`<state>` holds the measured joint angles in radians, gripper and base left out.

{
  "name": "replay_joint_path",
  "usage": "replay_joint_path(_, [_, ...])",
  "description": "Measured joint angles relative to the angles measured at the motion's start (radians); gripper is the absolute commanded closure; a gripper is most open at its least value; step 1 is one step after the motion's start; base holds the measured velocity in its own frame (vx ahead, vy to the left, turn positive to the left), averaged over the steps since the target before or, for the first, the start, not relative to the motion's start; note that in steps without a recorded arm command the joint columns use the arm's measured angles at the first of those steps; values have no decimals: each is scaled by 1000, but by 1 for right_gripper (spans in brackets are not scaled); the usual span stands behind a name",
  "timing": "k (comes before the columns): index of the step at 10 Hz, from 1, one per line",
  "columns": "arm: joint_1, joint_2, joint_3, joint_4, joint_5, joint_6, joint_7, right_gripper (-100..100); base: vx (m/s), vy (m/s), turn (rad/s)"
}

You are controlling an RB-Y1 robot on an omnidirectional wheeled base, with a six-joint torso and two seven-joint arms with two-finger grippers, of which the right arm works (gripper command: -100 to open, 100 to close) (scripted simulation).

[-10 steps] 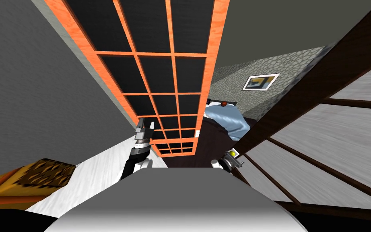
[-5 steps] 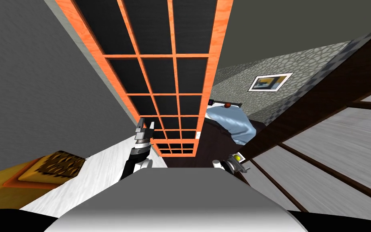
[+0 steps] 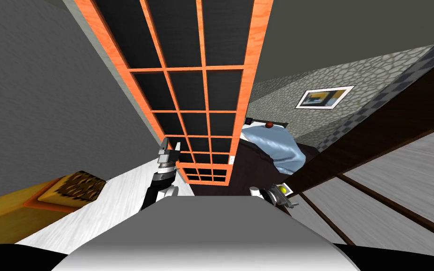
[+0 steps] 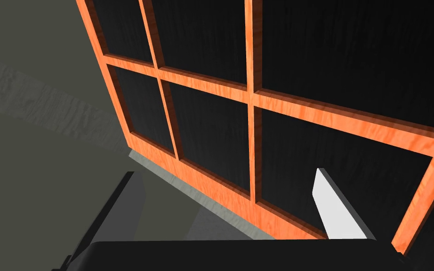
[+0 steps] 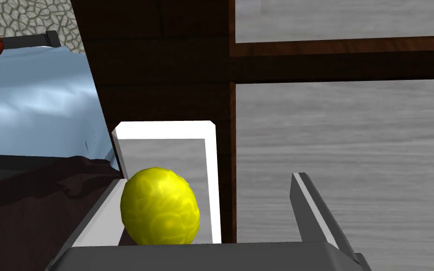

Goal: Push the door open

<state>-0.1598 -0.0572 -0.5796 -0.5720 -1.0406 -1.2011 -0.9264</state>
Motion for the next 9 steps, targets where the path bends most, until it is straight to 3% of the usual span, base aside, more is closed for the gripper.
replay_joint_path(1, [-5, 2, -26, 6, -13, -8, 6, 100, 88, -95, 219])
replay_joint_path(2, [-27, -7, -47, 46, -23, -25, -4, 100, 64, -67, 80])
replay_joint_path(4, [-25, -4, -58, 38, -28, -32, -3, 100, 9, -69, 52])
replay_joint_path(5, [-34, -12, -69, 68, -38, -44, -12, 100, 19, -226, 166])
replay_joint_path(6, [-22, -2, -85, 46, -55, -48, -1, 100, 1, -250, 144])
replay_joint_path(8, [-48, -28, -120, 103, -87, -92, -12, 100, 23, -205, 86])
replay_joint_path(9, [-35, -24, -131, 65, -95, -95, 5, 100, 13, -140, 145])
